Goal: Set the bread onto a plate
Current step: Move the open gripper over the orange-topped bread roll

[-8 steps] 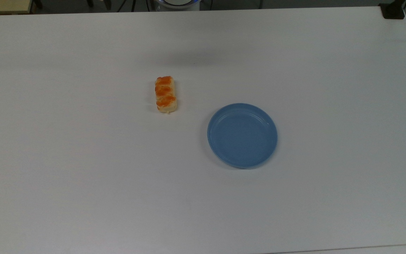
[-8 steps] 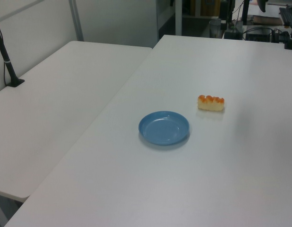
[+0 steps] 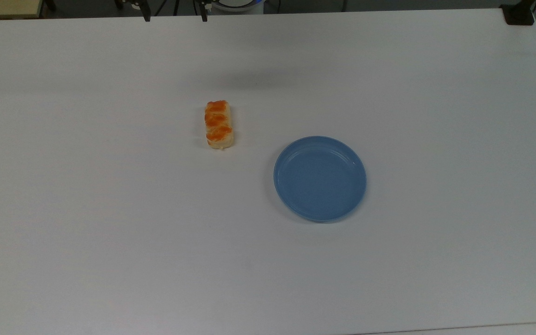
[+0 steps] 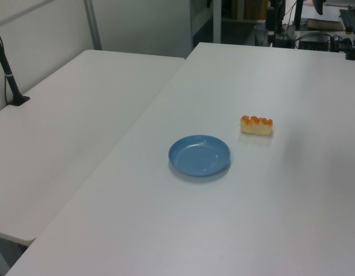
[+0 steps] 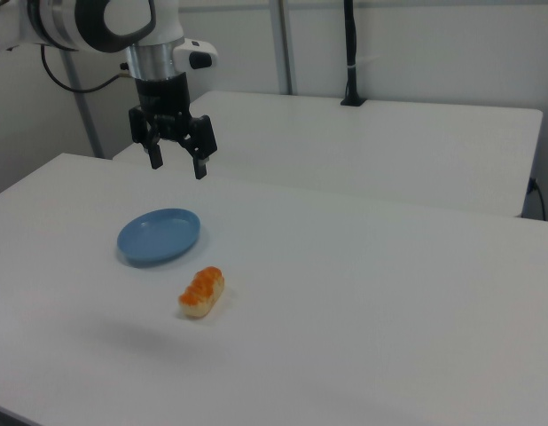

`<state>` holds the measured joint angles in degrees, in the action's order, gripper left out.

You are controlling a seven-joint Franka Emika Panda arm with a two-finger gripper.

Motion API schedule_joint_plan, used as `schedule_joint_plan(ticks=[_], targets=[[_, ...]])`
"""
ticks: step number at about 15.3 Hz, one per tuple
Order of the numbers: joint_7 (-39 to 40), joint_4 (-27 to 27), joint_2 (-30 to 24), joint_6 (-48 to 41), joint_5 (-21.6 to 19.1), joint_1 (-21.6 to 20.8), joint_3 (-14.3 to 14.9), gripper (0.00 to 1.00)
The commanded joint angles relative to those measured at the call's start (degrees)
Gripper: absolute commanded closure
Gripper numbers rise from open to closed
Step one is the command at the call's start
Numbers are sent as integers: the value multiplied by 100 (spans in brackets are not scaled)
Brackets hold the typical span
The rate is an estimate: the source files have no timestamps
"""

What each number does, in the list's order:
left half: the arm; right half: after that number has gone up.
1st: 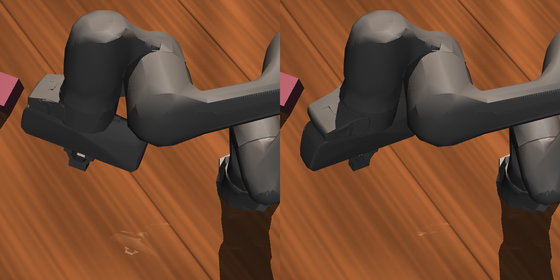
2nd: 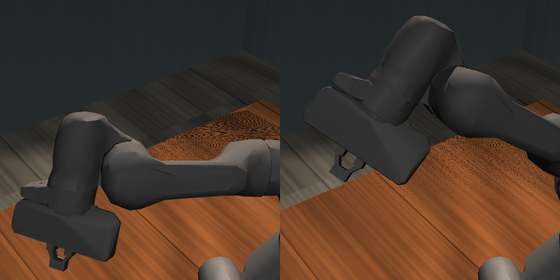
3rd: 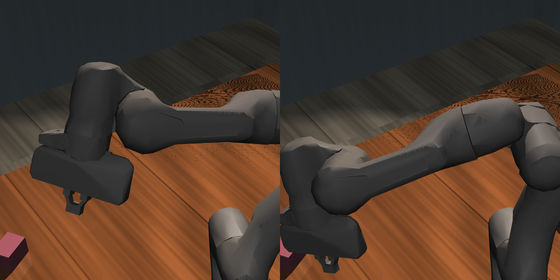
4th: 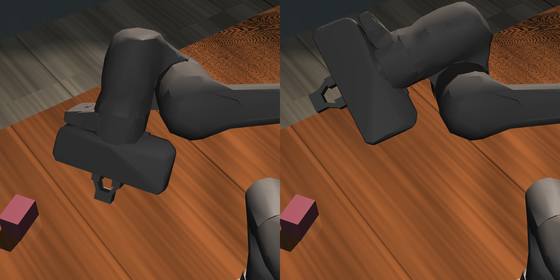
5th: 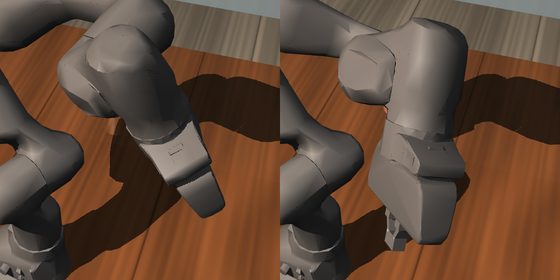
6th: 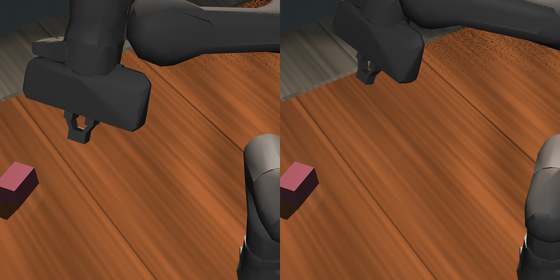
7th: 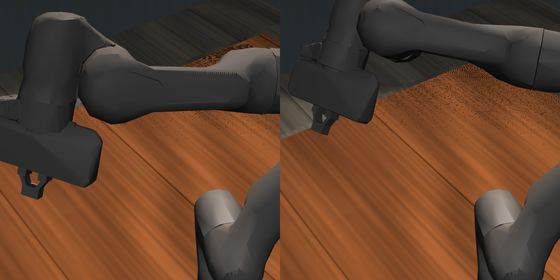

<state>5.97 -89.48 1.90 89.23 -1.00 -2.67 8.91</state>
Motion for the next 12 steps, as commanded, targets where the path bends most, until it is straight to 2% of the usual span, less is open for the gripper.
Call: schedule_joint_plan(ticks=[1,6,12], targets=[[-122,-166,-76,191,-67,-84,49,0],[-122,-315,20,410,-67,-189,40,0],[-157,-930,310,1175,-76,-550,40,0]])
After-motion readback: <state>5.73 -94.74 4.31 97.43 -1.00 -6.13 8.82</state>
